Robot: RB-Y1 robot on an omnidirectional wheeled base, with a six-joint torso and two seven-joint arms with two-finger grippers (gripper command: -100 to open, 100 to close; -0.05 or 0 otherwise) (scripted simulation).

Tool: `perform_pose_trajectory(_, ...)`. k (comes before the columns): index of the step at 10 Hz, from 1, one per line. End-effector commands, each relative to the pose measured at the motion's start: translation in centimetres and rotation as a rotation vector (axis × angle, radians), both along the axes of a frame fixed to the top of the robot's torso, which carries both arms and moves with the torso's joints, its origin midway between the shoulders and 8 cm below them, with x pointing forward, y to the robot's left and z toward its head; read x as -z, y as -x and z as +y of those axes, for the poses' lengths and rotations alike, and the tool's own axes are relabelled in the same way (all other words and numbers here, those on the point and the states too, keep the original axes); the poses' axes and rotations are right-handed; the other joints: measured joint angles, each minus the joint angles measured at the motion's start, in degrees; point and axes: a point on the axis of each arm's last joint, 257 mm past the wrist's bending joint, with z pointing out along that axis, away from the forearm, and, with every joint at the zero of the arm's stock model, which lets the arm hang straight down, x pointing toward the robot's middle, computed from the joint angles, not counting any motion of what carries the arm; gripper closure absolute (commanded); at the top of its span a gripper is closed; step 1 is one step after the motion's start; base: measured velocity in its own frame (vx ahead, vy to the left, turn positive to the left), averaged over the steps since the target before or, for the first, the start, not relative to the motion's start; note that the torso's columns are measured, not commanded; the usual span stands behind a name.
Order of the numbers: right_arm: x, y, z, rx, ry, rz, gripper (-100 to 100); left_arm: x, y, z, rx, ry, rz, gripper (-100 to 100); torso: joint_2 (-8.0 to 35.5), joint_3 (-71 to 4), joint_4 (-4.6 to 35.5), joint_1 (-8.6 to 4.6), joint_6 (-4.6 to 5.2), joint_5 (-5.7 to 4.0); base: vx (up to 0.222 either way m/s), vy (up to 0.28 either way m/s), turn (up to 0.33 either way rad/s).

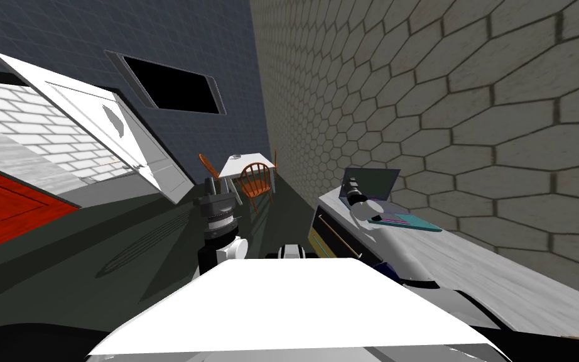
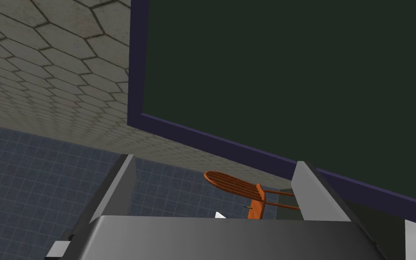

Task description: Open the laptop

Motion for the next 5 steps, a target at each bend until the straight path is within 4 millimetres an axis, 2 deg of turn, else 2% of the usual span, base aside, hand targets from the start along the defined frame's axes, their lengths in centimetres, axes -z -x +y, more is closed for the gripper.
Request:
perform_pose_trajectory(1,1.8,-0.1,-1.7,-0.021,0.038,0.048,-100,0.0,0.0,0.0,0.0,0.0,0.0,0,-0.1,-0.1,-0.1,0.1,0.08,-0.03,-0.071,-0.063,0.331)
perform_pose_trajectory(3,1.7,-0.4,-2.5,-0.038,0.064,0.059,-100,0.0,0.0,0.0,0.0,0.0,0.0,0,-0.3,-0.2,-0.2,0.19,0.11,0.0,-0.063,-0.06,0.184)
perform_pose_trajectory(4,2.6,-0.3,-3.1,-0.027,0.062,0.077,-100,0.0,0.0,0.0,0.0,0.0,0.0,0,-0.5,-0.3,-0.2,0.12,-0.08,0.0,-0.065,-0.057,0.144)
perform_pose_trajectory(5,2.2,-0.5,-4.0,-0.043,0.088,0.085,-100,0.0,0.0,0.0,0.0,0.0,0.0,0,-0.6,-0.4,-0.3,0.11,0.01,-0.05,-0.094,-0.053,0.23)
